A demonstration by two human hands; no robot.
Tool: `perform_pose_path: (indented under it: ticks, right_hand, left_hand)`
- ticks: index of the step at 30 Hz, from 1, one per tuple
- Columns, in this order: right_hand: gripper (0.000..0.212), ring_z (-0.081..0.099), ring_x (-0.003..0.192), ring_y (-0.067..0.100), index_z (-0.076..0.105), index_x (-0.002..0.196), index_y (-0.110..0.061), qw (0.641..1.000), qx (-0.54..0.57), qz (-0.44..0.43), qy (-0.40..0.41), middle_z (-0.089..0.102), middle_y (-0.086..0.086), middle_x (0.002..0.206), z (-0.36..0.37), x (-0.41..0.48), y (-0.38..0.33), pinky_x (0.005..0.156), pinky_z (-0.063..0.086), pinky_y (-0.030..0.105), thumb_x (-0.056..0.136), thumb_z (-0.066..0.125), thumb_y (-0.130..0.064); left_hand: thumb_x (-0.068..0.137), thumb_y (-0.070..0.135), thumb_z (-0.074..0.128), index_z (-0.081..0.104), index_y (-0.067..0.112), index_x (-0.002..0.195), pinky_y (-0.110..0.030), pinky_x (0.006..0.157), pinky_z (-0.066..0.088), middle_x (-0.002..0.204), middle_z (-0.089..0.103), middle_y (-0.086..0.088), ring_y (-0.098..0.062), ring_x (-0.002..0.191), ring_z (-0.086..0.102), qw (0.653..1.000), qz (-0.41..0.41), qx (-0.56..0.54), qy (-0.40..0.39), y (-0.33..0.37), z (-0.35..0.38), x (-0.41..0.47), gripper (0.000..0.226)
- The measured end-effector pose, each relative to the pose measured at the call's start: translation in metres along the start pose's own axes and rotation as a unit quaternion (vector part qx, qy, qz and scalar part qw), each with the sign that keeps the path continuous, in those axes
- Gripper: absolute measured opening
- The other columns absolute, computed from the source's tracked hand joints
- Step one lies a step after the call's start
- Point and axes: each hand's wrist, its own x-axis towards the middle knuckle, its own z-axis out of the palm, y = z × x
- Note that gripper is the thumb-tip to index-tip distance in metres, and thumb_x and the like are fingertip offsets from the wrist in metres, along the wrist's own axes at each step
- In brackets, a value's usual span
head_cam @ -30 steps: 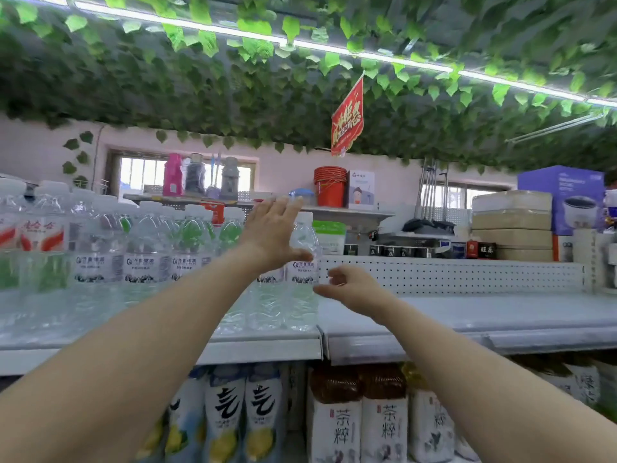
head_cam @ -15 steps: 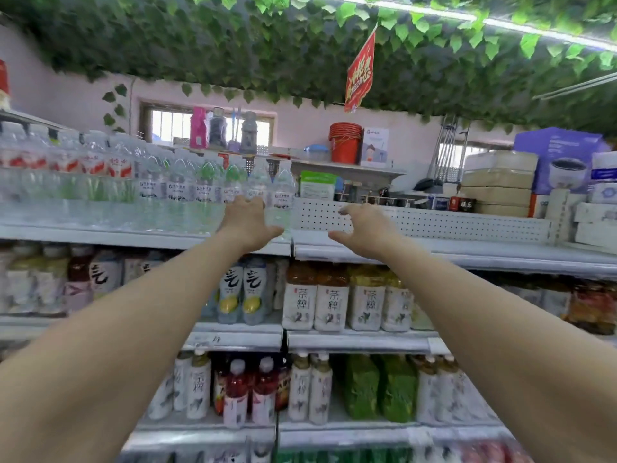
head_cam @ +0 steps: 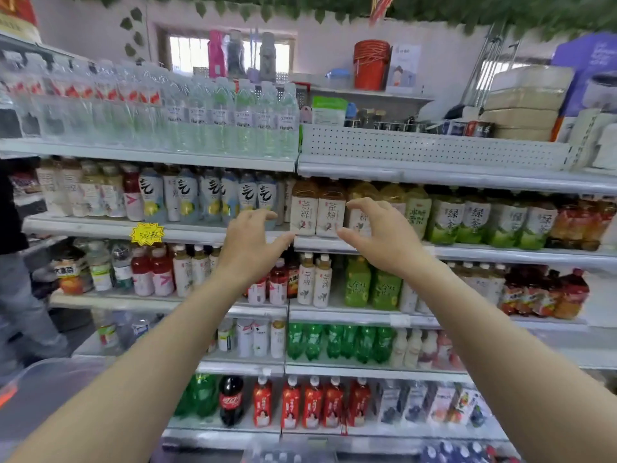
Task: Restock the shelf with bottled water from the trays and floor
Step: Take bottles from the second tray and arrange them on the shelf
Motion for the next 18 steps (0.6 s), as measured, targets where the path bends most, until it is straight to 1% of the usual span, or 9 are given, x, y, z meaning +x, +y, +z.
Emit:
perform_pose_path:
  ticks: [3,6,9,11,13,16,18]
  right_hand:
    - [0.058,0.042,0.139,0.023,0.045,0.147,-0.029,1.0,0.006,0.015,-0.01,0.049,0.002,0.149,0.011,-0.026,0.01,0.11,0.04,0.042,0.096,0.06,-0.052]
    - [0.059,0.041,0.14,0.021,0.044,0.149,-0.028,0.998,0.022,0.036,-0.037,0.046,0.001,0.151,0.029,-0.042,0.022,0.108,0.039,0.037,0.097,0.057,-0.053]
    - [0.058,0.041,0.139,0.022,0.043,0.149,-0.029,0.997,0.019,0.043,-0.054,0.046,0.002,0.15,0.053,-0.047,0.034,0.108,0.04,0.038,0.098,0.056,-0.054]
    - [0.059,0.041,0.139,0.023,0.042,0.15,-0.028,0.996,0.015,0.049,-0.07,0.045,0.004,0.149,0.072,-0.043,0.04,0.107,0.039,0.037,0.098,0.056,-0.052]
    - [0.06,0.044,0.135,0.024,0.041,0.151,-0.027,0.995,0.017,0.054,-0.085,0.046,0.005,0.147,0.094,-0.035,0.046,0.105,0.04,0.036,0.098,0.057,-0.051]
    - [0.061,0.043,0.135,0.024,0.04,0.151,-0.027,0.991,0.021,0.069,-0.112,0.045,0.005,0.147,0.129,-0.015,0.055,0.104,0.04,0.035,0.098,0.058,-0.051]
    - [0.062,0.042,0.137,0.025,0.04,0.151,-0.027,0.988,0.016,0.083,-0.133,0.045,0.006,0.148,0.154,0.002,0.063,0.105,0.039,0.036,0.098,0.058,-0.051]
  left_hand:
    - [0.094,0.052,0.057,0.056,0.02,0.131,-0.04,0.108,0.039,0.134,0.054,-0.001,-0.023,0.131,0.044,1.0,-0.011,-0.026,0.014,-0.004,0.011,-0.03,0.049]
    - [0.096,0.049,0.054,0.057,0.018,0.131,-0.032,0.102,0.035,0.133,0.054,-0.001,-0.022,0.13,0.044,0.999,-0.024,-0.028,0.016,-0.01,0.026,-0.049,0.047]
    - [0.097,0.049,0.054,0.058,0.021,0.13,-0.025,0.097,0.03,0.132,0.055,0.002,-0.019,0.129,0.045,0.999,-0.025,-0.019,0.013,-0.021,0.045,-0.057,0.043]
    - [0.097,0.048,0.054,0.056,0.021,0.131,-0.026,0.098,0.03,0.135,0.053,0.001,-0.019,0.13,0.042,0.999,-0.04,-0.022,-0.005,-0.032,0.059,-0.056,0.043]
    - [0.097,0.048,0.053,0.055,0.017,0.134,-0.03,0.102,0.031,0.137,0.051,-0.001,-0.021,0.132,0.039,0.998,-0.055,-0.021,-0.024,-0.046,0.074,-0.05,0.048]
    - [0.097,0.047,0.055,0.056,0.013,0.132,-0.031,0.104,0.032,0.136,0.053,-0.005,-0.022,0.13,0.041,0.996,-0.069,-0.02,-0.052,-0.072,0.101,-0.033,0.049]
    - [0.096,0.047,0.056,0.057,0.013,0.131,-0.035,0.105,0.034,0.135,0.053,-0.006,-0.023,0.13,0.043,0.993,-0.086,-0.022,-0.074,-0.092,0.121,-0.019,0.049]
